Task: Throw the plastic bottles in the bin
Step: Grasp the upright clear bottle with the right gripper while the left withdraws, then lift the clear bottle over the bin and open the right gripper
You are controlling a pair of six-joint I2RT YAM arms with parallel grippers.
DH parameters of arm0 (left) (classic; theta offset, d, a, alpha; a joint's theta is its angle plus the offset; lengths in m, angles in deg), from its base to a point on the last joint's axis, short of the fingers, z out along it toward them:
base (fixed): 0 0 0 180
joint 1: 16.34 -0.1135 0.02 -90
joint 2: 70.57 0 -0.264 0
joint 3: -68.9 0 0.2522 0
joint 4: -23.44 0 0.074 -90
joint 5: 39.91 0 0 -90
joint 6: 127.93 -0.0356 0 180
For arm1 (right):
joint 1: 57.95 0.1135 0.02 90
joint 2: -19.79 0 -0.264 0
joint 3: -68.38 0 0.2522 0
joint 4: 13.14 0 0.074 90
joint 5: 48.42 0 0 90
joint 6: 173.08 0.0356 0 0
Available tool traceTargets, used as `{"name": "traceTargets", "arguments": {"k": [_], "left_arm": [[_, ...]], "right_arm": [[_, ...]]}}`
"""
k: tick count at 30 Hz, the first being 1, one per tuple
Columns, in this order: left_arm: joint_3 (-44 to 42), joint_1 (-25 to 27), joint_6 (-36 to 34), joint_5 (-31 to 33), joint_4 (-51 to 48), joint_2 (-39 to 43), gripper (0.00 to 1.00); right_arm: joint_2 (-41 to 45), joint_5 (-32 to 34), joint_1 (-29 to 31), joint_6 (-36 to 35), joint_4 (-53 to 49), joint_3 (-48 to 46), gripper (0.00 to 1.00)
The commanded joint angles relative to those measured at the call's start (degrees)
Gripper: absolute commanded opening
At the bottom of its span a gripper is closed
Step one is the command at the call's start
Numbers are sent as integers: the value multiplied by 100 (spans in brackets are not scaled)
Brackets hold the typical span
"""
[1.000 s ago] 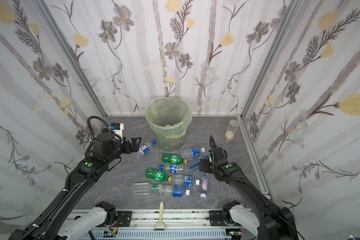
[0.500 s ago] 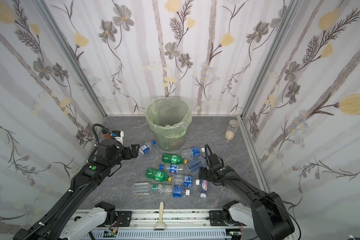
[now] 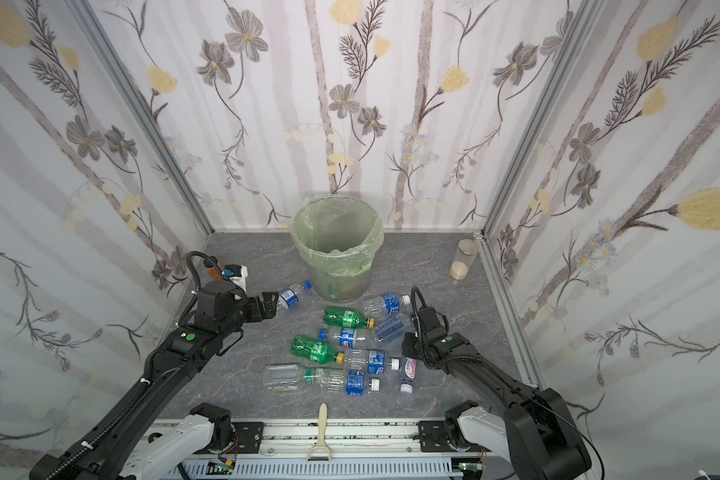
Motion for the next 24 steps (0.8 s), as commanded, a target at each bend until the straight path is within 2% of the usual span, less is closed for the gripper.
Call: {"name": "traceTargets", "arguments": {"k": [1, 4, 8, 14, 19, 24], "left_arm": [[-9, -5, 58, 16, 153, -38, 100], [-50, -4, 44, -49, 163, -17, 100], [-108, -5, 49, -31, 206, -1, 100], [-178, 0, 106, -38, 264, -47, 100], [-279, -5, 149, -82, 269, 35, 100], [-364, -4, 193, -28, 277, 73, 100]], "right_arm": [[209, 323, 7, -33, -67, 178, 46], [405, 430, 7, -222, -215, 375, 47], [732, 152, 1, -485, 56, 497, 48], [1324, -763, 3, -1157, 855, 541, 48], [1624, -1037, 7, -1382, 1365, 551, 48], [1535, -1793, 4, -1443, 2189, 1072, 48]]}}
